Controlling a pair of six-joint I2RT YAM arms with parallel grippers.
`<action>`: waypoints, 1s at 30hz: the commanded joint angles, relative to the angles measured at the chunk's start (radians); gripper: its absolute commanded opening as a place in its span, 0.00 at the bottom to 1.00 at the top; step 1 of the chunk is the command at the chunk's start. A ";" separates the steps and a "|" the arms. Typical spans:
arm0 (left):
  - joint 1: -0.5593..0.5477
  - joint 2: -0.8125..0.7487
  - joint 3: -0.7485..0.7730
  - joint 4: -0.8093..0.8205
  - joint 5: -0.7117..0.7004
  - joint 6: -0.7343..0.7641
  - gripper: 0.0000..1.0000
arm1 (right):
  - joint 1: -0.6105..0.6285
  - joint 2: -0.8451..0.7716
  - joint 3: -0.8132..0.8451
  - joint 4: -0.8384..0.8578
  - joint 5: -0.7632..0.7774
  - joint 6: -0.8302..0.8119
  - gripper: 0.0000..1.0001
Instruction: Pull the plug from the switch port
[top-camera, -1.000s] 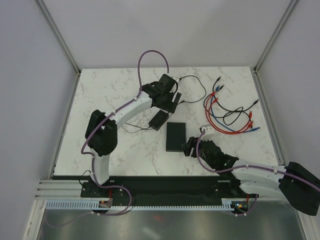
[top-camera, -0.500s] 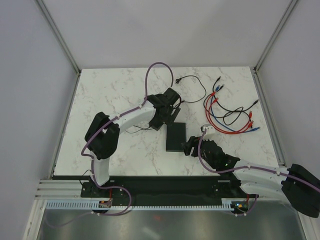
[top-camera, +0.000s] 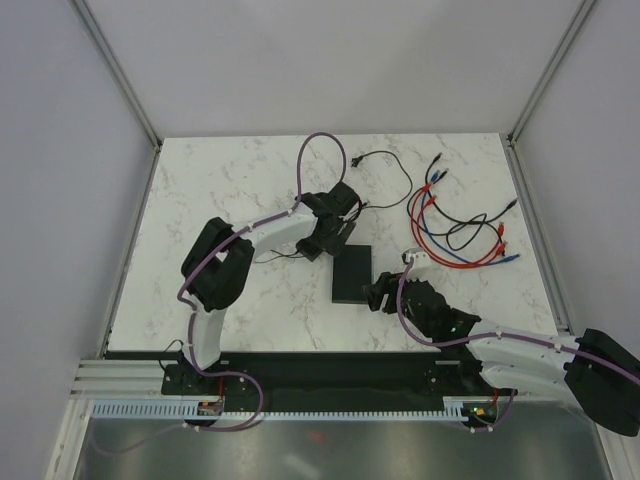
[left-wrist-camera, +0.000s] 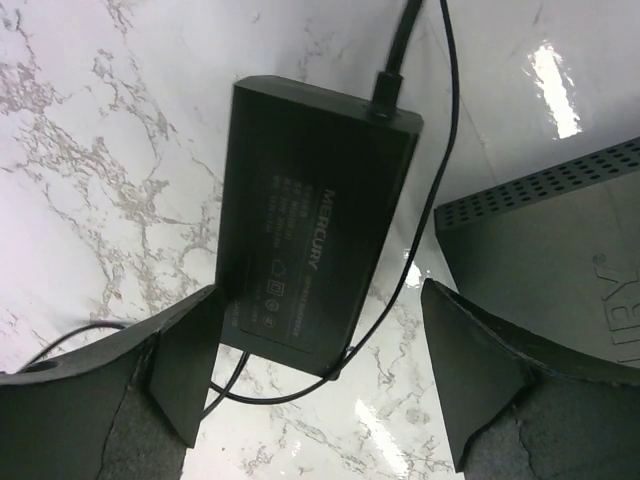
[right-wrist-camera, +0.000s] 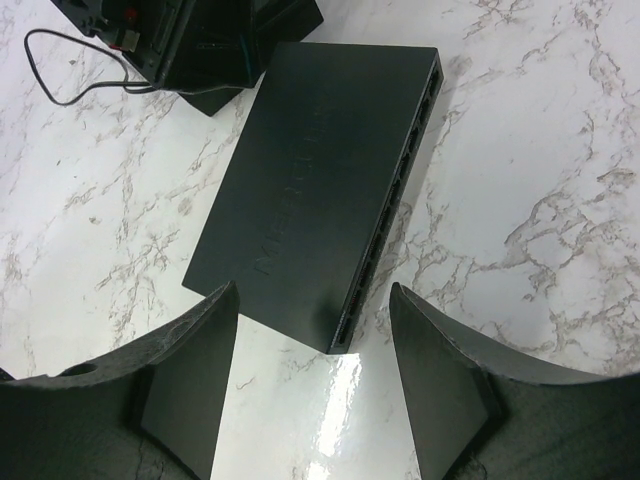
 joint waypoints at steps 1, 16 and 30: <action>0.042 0.024 0.011 0.016 0.023 0.027 0.86 | -0.003 -0.012 0.000 0.037 -0.002 -0.001 0.70; 0.159 0.047 -0.020 0.016 0.029 -0.051 0.48 | -0.003 -0.011 0.000 0.037 0.001 0.000 0.70; 0.343 0.047 -0.123 -0.010 -0.036 -0.103 0.47 | -0.004 -0.621 -0.167 -0.231 0.263 0.112 0.69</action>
